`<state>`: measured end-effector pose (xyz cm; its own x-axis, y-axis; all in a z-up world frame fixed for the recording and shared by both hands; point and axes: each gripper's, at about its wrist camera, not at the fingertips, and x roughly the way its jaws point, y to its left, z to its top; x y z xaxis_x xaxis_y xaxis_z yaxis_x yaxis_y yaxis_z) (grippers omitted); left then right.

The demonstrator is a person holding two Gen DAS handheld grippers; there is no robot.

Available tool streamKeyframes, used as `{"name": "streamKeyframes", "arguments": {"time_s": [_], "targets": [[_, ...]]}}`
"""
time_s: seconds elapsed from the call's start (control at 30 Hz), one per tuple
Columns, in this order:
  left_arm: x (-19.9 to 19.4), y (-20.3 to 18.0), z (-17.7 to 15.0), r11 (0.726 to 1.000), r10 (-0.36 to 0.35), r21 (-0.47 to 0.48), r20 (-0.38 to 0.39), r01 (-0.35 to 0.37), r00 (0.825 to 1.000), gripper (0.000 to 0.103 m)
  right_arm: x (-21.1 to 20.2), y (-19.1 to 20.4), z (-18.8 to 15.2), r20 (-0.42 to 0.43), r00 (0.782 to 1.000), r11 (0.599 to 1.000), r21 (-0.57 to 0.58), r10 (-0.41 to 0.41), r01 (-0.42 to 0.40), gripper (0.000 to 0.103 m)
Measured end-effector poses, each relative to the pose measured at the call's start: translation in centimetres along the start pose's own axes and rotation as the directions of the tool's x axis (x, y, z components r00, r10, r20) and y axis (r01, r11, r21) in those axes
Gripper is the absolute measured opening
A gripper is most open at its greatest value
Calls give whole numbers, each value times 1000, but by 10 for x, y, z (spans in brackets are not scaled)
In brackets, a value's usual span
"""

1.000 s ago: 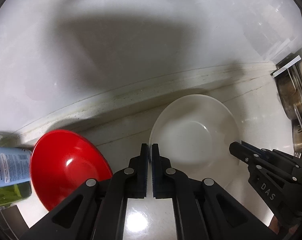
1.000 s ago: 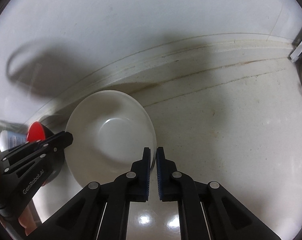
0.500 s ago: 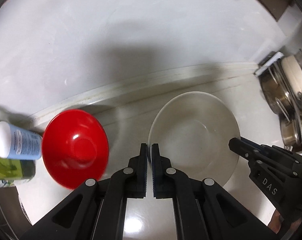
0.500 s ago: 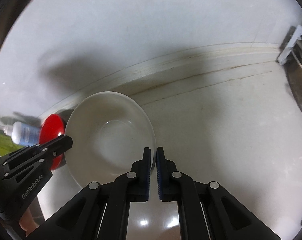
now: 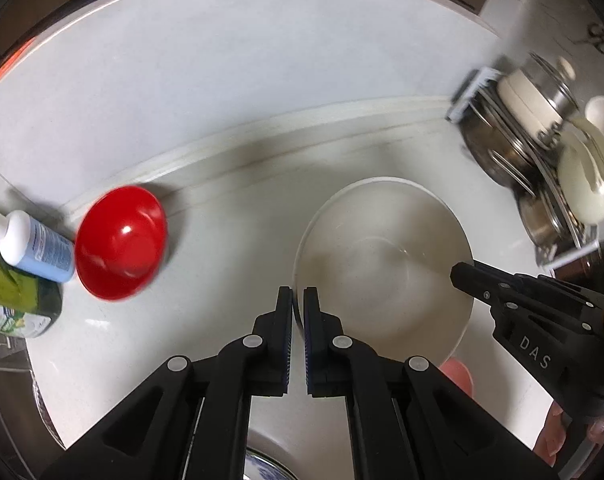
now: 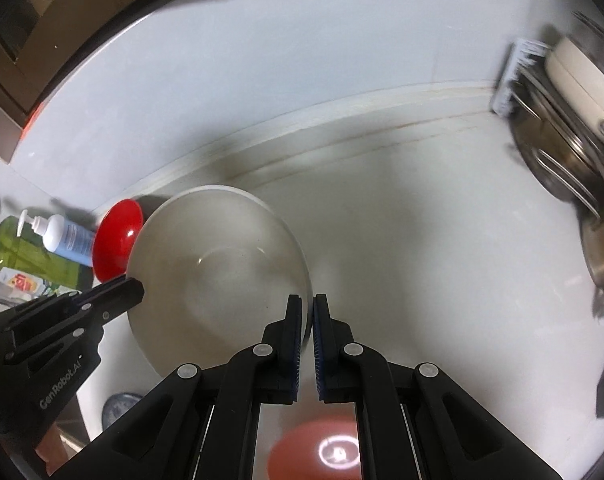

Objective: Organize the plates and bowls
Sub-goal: 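Carry the white bowl with both grippers over the pink bowl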

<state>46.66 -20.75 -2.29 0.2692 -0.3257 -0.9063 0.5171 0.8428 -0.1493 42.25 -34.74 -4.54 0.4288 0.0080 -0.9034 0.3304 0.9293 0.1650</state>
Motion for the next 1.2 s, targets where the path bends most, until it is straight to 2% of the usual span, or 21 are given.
{"name": "streamKeyframes", "arguments": {"time_s": [0.57,0.9,1.2], "targets": [[-12,-73,-67,996,-44,81,-35,47,998,7,-51,-51,-81,21,998,996,71,-54,53,7],[5,-93,-96,992,-19,122,-111,32,994,10,-45,-66,-116,-32,997,994,83,-73,75,7],[29,-98,-112,990,10,139,-186,16,982,10,-25,-74,-133,-92,992,993,79,-86,93,8]]}}
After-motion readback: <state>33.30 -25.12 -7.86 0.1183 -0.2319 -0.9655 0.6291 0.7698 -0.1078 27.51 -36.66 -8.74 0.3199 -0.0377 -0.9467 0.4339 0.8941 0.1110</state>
